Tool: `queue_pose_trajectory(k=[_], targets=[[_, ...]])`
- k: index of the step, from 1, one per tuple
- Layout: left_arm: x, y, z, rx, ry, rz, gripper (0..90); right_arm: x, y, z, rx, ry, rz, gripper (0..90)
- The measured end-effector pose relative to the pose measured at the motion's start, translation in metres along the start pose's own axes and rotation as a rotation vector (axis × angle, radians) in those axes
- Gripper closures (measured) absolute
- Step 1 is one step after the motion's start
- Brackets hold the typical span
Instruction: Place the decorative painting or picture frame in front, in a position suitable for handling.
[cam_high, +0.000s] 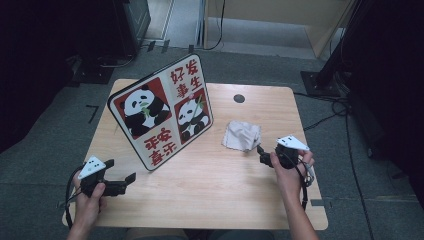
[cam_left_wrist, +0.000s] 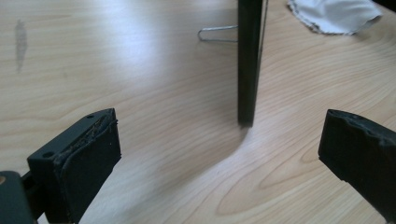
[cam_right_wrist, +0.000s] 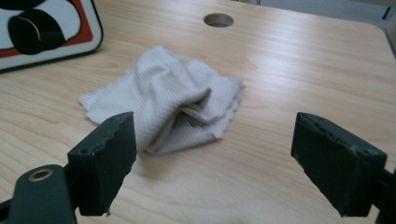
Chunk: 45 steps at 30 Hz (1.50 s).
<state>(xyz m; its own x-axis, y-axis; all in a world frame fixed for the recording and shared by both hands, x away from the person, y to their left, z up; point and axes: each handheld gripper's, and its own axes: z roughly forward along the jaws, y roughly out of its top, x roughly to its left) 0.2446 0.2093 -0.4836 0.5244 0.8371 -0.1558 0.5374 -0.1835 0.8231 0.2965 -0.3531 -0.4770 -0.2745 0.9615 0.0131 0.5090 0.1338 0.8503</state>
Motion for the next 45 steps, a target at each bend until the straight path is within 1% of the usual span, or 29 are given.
queue_pose_trajectory(k=[3, 4, 9, 12, 14, 16, 19, 21, 26, 28, 30, 32, 34, 36, 38, 40, 43, 45], targets=[[0.001, -0.005, -0.002, 0.012, 0.026, 0.001, 0.0, -0.007, -0.007, -0.006, 0.009, -0.012, 0.016, 15.0], [0.002, -0.007, -0.003, 0.017, 0.036, 0.003, 0.0, -0.01, -0.009, -0.008, 0.009, -0.013, 0.015, 14.9], [0.009, -0.015, -0.009, 0.031, 0.074, -0.012, 0.0, -0.02, -0.019, -0.019, 0.02, -0.033, 0.027, 15.3], [0.014, -0.022, -0.012, 0.058, 0.092, -0.016, 0.0, -0.026, -0.026, -0.025, 0.026, -0.044, 0.042, 15.6], [0.017, -0.026, -0.013, 0.085, 0.115, 0.0, 0.0, -0.031, -0.032, -0.029, 0.033, -0.049, 0.049, 16.3], [0.02, -0.029, -0.013, 0.101, 0.137, 0.002, 0.0, -0.034, -0.038, -0.032, 0.046, -0.058, 0.057, 16.4], [0.025, -0.031, -0.011, 0.115, 0.143, -0.007, 0.0, -0.039, -0.049, -0.038, 0.064, -0.068, 0.062, 16.4], [0.025, -0.031, -0.008, 0.135, 0.14, -0.01, 0.0, -0.041, -0.056, -0.042, 0.074, -0.071, 0.07, 16.3], [0.027, -0.032, -0.004, 0.17, 0.166, -0.015, 0.0, -0.048, -0.071, -0.052, 0.099, -0.085, 0.088, 16.3], [0.028, -0.033, -0.003, 0.177, 0.163, -0.017, 0.0, -0.051, -0.077, -0.056, 0.11, -0.092, 0.092, 16.3], [0.029, -0.033, -0.001, 0.199, 0.161, -0.018, 0.0, -0.052, -0.081, -0.06, 0.127, -0.1, 0.092, 16.3], [0.028, -0.033, 0.001, 0.216, 0.169, -0.007, 0.0, -0.052, -0.085, -0.063, 0.145, -0.1, 0.097, 16.3], [0.027, -0.033, 0.002, 0.218, 0.174, 0.002, 0.0, -0.052, -0.088, -0.064, 0.156, -0.102, 0.099, 16.4], [0.026, -0.033, 0.002, 0.219, 0.17, 0.007, 0.0, -0.053, -0.091, -0.065, 0.165, -0.101, 0.105, 16.7], [0.027, -0.033, 0.003, 0.217, 0.168, 0.008, 0.0, -0.053, -0.094, -0.065, 0.17, -0.107, 0.119, 17.2], [0.026, -0.034, 0.003, 0.217, 0.174, 0.021, 0.0, -0.053, -0.096, -0.065, 0.18, -0.111, 0.116, 17.0], [0.022, -0.035, 0.006, 0.228, 0.198, 0.058, 0.0, -0.053, -0.096, -0.064, 0.181, -0.118, 0.112, 17.0], [0.021, -0.035, 0.007, 0.225, 0.197, 0.057, 0.0, -0.052, -0.096, -0.064, 0.181, -0.117, 0.108, 16.9]])
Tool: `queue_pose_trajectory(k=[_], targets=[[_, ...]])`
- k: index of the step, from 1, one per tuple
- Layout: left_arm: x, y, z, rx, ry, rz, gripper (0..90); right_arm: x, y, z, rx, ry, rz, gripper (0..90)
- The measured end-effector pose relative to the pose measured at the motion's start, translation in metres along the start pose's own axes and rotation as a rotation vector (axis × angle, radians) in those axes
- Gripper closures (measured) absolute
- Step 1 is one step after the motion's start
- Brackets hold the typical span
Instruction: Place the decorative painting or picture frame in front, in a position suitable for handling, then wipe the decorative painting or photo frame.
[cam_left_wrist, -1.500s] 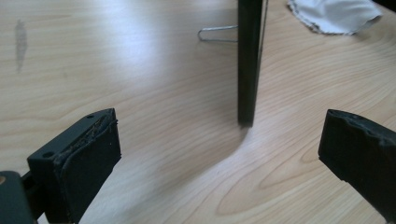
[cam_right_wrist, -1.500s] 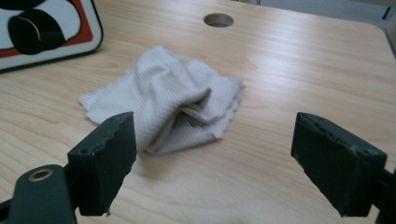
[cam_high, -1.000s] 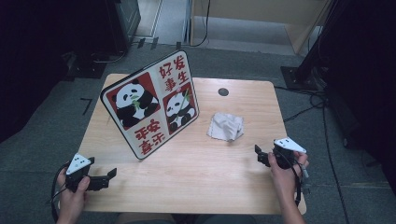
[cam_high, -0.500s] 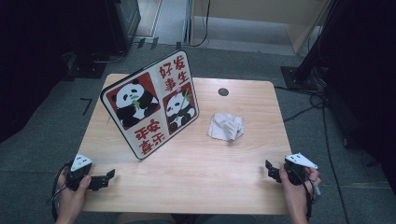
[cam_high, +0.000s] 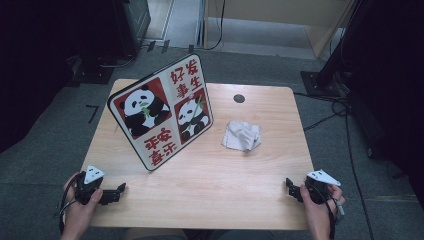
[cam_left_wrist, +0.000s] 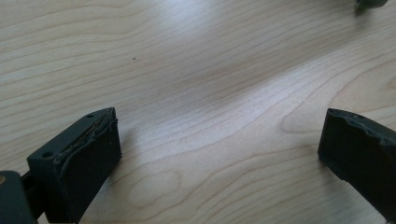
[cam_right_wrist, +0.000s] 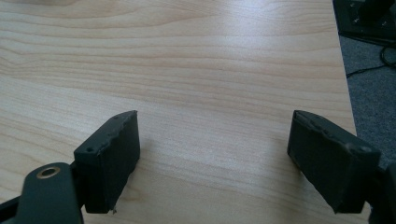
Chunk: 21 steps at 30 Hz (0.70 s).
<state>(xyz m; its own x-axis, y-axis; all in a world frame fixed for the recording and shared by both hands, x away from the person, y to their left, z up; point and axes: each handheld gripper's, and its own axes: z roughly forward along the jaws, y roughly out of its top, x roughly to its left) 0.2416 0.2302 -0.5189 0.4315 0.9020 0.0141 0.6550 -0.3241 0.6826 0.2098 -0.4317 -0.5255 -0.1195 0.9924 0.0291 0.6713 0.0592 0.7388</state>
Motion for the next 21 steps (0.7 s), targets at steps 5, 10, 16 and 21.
queue_pose_trajectory(k=[5, 10, 16, 21], targets=[[-0.0001, 0.0001, 0.0, 0.002, 0.001, 0.0, 0.0, 0.0002, -0.0001, 0.0001, 0.001, -0.002, 0.002, 16.2], [-0.0001, 0.0002, 0.0001, 0.002, 0.001, -0.001, 0.0, 0.0001, -0.0002, 0.0004, 0.004, -0.003, 0.001, 13.6], [0.0001, 0.0005, 0.0005, 0.001, 0.002, -0.004, 0.0, -0.0001, -0.0003, 0.0004, 0.015, -0.009, 0.008, 10.0], [0.0004, 0.0011, 0.001, 0.001, 0.003, -0.004, 0.0, -0.0002, -0.0006, 0.0004, 0.021, -0.009, 0.006, 7.7]])
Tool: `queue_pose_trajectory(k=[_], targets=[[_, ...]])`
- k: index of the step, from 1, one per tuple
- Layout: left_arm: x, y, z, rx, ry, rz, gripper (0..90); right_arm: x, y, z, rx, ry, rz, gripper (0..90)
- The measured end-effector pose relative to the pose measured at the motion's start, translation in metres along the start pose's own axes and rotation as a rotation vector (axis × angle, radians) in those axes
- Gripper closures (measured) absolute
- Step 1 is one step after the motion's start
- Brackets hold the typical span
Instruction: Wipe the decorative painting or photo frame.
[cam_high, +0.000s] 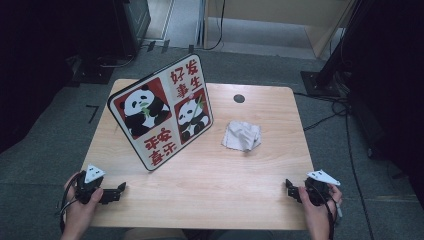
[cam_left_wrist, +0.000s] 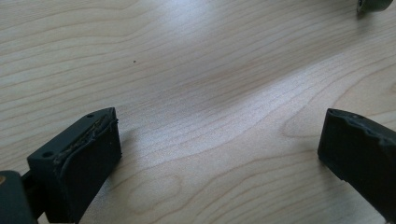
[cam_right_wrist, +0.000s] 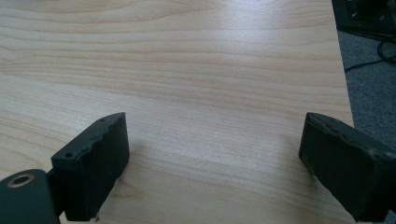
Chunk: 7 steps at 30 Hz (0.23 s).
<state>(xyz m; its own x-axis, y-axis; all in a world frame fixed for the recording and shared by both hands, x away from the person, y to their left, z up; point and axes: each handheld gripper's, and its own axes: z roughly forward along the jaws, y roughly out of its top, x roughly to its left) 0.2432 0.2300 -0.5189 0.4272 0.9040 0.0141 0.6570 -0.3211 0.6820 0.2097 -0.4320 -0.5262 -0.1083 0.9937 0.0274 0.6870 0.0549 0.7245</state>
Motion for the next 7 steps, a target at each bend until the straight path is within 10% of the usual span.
queue_pose_trajectory(k=[7], targets=[[-0.0003, 0.0006, 0.0007, -0.002, 0.005, -0.007, 0.0, 0.0, 0.0001, 0.0008, 0.009, -0.008, 0.008, 3.4]])
